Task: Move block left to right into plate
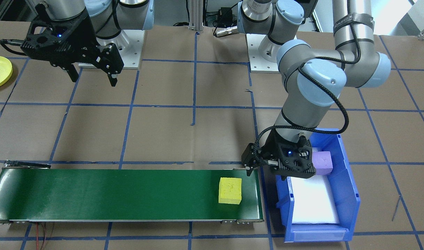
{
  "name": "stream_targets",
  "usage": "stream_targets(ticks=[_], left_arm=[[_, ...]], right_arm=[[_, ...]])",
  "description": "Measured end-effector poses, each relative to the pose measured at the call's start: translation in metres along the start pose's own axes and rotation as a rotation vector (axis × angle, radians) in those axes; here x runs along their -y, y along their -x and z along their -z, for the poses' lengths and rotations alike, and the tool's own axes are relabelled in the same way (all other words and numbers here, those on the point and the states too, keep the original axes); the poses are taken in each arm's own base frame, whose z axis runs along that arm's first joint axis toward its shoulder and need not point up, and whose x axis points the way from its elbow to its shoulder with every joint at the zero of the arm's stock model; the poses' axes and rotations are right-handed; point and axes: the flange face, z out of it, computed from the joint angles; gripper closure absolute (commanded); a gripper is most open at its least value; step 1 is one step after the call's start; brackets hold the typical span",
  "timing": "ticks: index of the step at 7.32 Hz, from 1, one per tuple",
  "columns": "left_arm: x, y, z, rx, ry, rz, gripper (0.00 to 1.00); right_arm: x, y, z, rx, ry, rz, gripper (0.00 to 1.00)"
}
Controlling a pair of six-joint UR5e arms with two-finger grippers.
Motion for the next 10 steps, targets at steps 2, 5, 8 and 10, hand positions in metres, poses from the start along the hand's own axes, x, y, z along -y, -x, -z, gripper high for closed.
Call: stream_targets(ticks=[2,5,8,10], left_arm=[[-0.001,0.05,0.02,0.034,0.016,-0.063,0.0],[-0.011,0.123,0.024,0.054,0.05,-0.098,0.0],[-0.037,0.188,0.006,0.042,0.089,0.019,0.0],[-0.042,0.193,0.007,0.039,0.08,0.197,0.0]], right_arm=[[0.021,-0.027,0.013,0.011,-0.019,-0.003,0.0],[0.066,-0.103,0.035,-0.008,0.007,-0.026,0.0],[0.11,-0.131,0.043,-0.011,0.016,-0.044,0.0],[0.136,-0.142,0.044,-0.008,0.024,-0.046,0.0]])
